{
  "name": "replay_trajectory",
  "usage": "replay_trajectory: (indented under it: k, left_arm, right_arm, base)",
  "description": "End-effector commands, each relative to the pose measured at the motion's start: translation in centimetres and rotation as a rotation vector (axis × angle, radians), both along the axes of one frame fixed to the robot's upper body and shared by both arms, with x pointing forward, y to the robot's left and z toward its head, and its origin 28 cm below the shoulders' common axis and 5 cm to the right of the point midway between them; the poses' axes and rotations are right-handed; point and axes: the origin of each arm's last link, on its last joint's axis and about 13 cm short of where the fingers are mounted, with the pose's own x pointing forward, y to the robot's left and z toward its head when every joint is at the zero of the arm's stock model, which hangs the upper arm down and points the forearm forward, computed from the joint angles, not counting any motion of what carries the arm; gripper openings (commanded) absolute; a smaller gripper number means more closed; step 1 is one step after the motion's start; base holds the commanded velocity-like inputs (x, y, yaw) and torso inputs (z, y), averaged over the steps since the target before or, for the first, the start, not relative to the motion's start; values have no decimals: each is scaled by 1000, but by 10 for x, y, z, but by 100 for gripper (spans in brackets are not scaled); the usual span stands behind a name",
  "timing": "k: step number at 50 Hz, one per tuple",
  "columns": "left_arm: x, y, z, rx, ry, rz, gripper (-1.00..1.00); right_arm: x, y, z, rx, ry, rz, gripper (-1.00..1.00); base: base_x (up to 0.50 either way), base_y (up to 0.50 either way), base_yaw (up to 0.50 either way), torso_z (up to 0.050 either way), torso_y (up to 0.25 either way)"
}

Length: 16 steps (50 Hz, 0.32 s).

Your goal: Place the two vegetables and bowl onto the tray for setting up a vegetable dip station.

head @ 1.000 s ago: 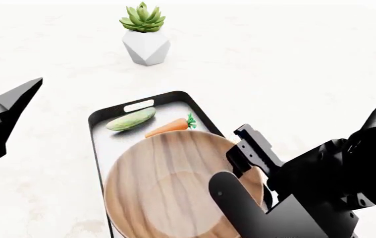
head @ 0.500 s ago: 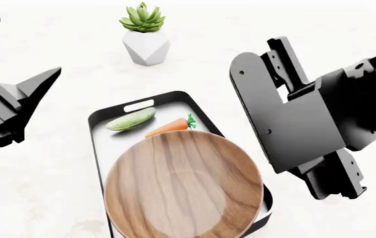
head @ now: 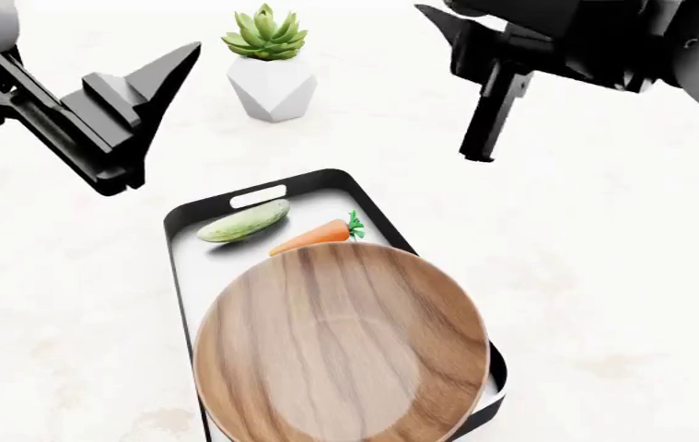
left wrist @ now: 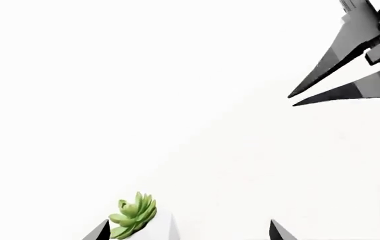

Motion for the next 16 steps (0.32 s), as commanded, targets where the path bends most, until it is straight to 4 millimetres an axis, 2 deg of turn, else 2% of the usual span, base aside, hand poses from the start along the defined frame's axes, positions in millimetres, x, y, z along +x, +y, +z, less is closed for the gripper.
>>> replay_trajectory:
  k: [1,2,3,9,16]
  left_arm:
    - [5,-14,2,-75,-88,-33,100]
    - [3,-16,3,-85,-95,-40,100]
    - [3,-17,2,-84,-97,-44,100]
    - [0,-23,0,-136,-144,-53,100]
    - [9,-31,-5,-243,-181,34,100]
  right_arm:
    - [-4,5,-2,243,-112,-48,-100]
    - [-7,7,-5,243,-111,-39,-100]
    - [-8,7,-7,249,-114,-34,100]
    - [-10,8,-13,308,-131,-39,100]
    - [-19,9,-23,367,-135,-52,100]
  base:
    - [0,0,0,0,0]
    - [0,0,0,0,0]
    - [0,0,0,0,0]
    - [0,0,0,0,0]
    - [0,0,0,0,0]
